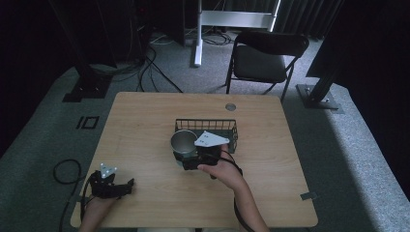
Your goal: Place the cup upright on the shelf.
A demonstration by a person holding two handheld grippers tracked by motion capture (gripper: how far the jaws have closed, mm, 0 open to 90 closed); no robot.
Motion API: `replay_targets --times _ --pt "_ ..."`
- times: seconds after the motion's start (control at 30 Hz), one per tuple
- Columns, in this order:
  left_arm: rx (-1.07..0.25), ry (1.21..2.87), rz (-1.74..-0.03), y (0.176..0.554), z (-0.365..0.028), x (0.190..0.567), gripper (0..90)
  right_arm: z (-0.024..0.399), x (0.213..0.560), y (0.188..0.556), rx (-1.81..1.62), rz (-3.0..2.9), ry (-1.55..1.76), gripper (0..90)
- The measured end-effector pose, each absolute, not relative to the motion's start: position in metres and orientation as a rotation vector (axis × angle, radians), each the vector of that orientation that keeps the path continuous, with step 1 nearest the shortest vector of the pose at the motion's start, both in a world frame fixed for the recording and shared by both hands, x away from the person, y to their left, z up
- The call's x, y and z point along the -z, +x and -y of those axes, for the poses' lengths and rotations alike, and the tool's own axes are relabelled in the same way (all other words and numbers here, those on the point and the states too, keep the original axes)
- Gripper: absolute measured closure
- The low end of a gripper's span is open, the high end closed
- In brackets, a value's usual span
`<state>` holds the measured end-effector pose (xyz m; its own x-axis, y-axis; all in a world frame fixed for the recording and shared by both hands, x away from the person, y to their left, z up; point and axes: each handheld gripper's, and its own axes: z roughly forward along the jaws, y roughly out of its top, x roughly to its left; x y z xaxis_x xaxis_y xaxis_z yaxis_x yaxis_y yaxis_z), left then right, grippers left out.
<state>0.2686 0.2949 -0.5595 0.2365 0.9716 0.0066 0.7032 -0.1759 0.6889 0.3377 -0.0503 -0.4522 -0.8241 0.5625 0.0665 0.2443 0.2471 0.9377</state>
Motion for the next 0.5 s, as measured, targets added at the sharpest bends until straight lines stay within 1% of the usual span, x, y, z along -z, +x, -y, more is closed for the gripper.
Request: replay_targets --times 0.23,0.5 --pt "-0.616 1.952 -1.529 0.269 -0.295 0.559 1.4 0.052 0.43 0.342 -1.63 -2.201 0.74 14.1" --pt "-0.617 1.951 -1.529 0.269 -0.295 0.559 1.4 0.056 0.412 0.353 -1.638 -2.134 0.806 14.0"
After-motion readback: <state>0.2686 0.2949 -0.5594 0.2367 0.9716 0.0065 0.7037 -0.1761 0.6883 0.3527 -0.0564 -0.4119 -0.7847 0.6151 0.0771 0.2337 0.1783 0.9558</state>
